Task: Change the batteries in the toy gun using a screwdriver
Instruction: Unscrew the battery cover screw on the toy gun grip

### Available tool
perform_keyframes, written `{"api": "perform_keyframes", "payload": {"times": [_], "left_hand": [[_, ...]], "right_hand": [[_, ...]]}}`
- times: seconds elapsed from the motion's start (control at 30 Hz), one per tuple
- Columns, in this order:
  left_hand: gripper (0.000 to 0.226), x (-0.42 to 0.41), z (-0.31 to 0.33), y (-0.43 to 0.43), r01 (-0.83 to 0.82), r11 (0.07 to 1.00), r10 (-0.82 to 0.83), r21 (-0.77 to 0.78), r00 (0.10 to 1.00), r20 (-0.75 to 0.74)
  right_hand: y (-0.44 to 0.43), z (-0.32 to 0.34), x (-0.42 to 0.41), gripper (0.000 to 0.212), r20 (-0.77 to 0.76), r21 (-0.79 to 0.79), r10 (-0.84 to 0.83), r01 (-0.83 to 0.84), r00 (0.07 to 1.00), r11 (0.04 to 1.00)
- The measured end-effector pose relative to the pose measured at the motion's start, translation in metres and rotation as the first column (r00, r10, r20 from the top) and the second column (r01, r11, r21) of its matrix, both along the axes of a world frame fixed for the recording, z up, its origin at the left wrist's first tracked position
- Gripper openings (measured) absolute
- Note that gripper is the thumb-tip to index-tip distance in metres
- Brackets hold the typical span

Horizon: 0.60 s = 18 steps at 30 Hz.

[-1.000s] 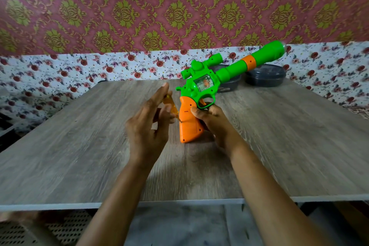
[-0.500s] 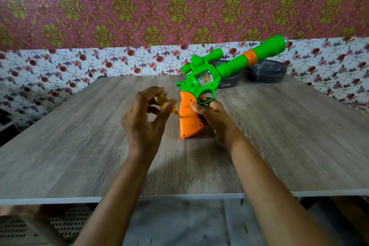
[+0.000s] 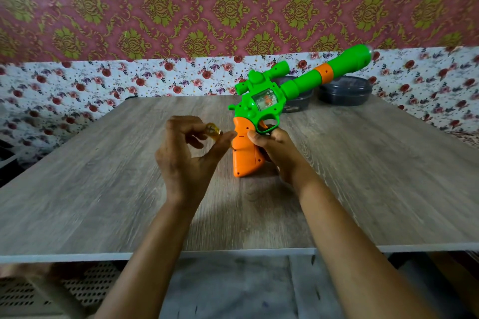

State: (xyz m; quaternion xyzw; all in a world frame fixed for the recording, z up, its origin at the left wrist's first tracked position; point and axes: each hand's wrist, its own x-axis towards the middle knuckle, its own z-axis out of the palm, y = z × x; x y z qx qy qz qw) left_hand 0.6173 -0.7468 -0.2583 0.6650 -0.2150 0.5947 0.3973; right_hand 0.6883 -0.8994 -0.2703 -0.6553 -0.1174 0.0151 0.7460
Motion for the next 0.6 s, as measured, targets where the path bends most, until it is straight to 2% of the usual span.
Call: {"api": "perform_keyframes", "payload": {"times": [0.2,0.3,0.43,0.6], "left_hand": [[0.043,-0.0047,0.0028,-0.0036,0.059,0.996,-0.063,-0.062,0.996,-0.060],[0.035,-0.0031,0.0019,-0.0013,-0.002,1.000,0.001,-0.015,0.997,-0.078],[0.020,-0.0014,0.0020,0.0003,0.014,1.000,-0.013,0.019,0.997,-0.074],[0.030,-0.0018,0.0040,0.0008,-0.052,0.995,0.054,0.080,0.998,-0.020]], "right_hand": [[-0.0008,0.0011,-0.0024,0.032,0.001,-0.005,-0.001,0.001,1.000,1.000],[-0.0006,0.0032,-0.0040,0.031,-0.003,-0.012,-0.007,0.006,1.000,1.000],[0.0002,0.0043,-0.0052,0.030,-0.008,-0.007,-0.011,0.011,1.000,1.000],[0.0002,0.0059,-0.0067,0.030,-0.018,-0.011,-0.010,0.009,1.000,1.000]]}}
